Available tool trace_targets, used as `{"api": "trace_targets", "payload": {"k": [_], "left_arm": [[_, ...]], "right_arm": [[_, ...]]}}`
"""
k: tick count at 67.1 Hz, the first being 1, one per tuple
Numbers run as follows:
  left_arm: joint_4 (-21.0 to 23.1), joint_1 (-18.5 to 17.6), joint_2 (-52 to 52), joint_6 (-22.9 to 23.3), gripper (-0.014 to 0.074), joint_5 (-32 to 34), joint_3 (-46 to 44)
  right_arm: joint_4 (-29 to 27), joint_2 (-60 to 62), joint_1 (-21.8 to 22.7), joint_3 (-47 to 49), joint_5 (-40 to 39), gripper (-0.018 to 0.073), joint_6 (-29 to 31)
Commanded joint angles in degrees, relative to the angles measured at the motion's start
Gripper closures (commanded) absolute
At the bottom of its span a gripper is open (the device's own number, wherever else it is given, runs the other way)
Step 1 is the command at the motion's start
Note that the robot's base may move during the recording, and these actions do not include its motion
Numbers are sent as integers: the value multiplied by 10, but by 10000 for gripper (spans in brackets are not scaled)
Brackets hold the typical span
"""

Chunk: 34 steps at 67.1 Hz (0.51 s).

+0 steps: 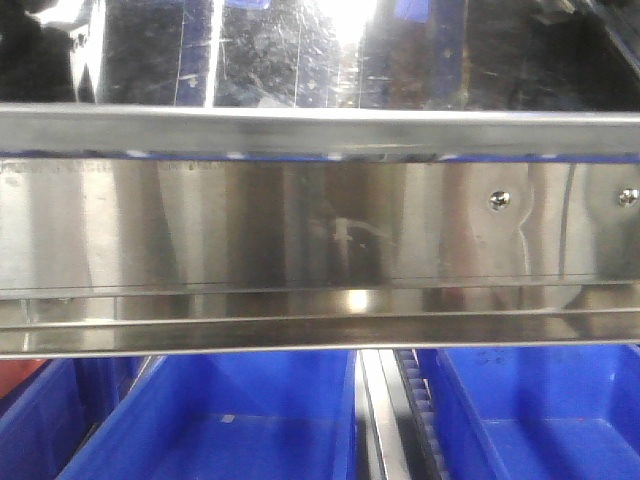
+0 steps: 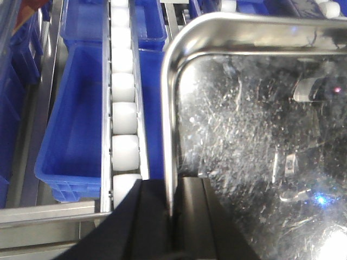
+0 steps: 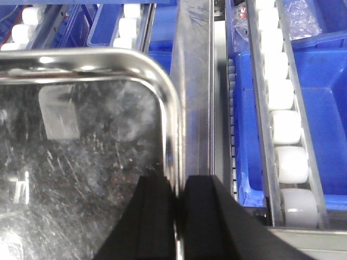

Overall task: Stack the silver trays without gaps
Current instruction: 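Pull the held tray off the shelf toward the robot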

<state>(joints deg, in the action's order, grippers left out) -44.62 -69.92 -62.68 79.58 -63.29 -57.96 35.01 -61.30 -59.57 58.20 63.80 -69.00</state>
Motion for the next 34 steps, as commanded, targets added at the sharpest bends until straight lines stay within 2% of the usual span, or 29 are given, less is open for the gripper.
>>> {"api": "trace_targets", "payload": {"k": [1, 34], "left_arm": [[-23, -4, 6, 4, 611, 9, -1], [-114, -4, 6, 4, 611, 13, -1]], "right_arm": [[23, 7, -2, 1, -13, 562, 0], [23, 7, -2, 1, -13, 562, 0]]}}
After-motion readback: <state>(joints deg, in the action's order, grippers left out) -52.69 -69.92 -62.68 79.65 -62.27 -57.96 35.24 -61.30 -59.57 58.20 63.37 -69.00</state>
